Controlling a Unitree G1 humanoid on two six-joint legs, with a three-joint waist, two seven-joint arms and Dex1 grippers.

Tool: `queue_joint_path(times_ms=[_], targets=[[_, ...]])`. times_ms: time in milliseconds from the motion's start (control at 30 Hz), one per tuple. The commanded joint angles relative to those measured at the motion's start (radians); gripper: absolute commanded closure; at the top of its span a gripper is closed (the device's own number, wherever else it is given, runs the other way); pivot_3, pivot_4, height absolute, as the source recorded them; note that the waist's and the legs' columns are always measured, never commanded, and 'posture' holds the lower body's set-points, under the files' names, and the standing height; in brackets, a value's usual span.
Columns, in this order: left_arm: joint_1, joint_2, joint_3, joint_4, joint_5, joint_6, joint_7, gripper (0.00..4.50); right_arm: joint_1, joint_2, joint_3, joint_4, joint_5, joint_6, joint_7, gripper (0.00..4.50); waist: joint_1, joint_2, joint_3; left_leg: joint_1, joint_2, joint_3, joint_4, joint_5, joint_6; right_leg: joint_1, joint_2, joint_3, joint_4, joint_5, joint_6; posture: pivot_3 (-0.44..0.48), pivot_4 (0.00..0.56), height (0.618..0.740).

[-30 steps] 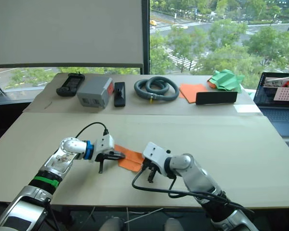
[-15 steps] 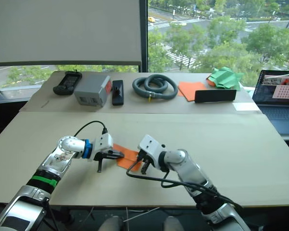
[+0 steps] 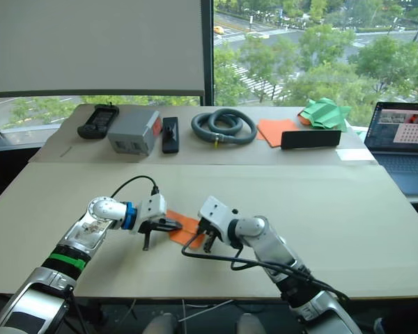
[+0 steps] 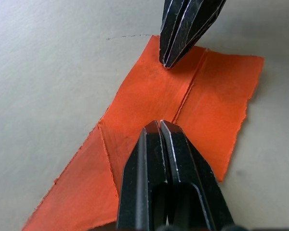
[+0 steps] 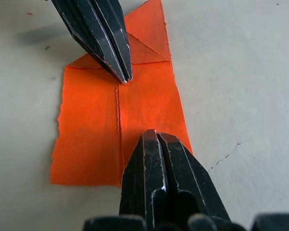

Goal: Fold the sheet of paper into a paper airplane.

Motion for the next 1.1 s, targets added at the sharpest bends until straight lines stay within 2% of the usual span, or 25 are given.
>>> queue_joint_path(times_ms=[33,533,1000,1100], targets=[[0.030,0.037,-0.030,0.091,0.061,0.002,-0.002,4.41,0.018,-0.008,0.035,0.036,-0.015,0.032,0.014,4.47,-0.001,0.000,0.000,0.000,0.000,0.000,0.000,0.000,0.000,0.000,0.000,0.000,0.000,0.000,0.000,0.000,0.150,0.714],[0.088,0.147,0.025,0.119,0.056,-0.028,-0.002,4.41,0.007,-0.005,0.041,0.056,-0.019,0.015,0.020,4.47,-0.022,0.001,-0.001,0.008,0.001,0.000,-0.004,0.000,0.000,0.001,0.000,0.000,0.001,0.000,0.000,0.000,0.150,0.714],[0.100,0.171,0.067,0.099,0.047,-0.030,0.011,4.41,-0.004,0.005,0.053,0.070,-0.025,0.005,0.030,4.47,-0.028,0.001,-0.001,0.008,0.001,0.000,-0.004,0.000,0.000,0.000,-0.001,0.000,0.001,0.000,-0.001,0.000,0.150,0.714],[0.116,0.177,0.092,0.035,0.023,0.004,0.017,4.41,-0.011,0.012,0.040,0.051,-0.016,0.007,0.027,4.47,-0.030,0.001,0.000,0.008,0.001,0.000,-0.005,0.000,0.000,0.000,-0.001,0.000,0.001,0.000,-0.001,0.000,0.150,0.714]])
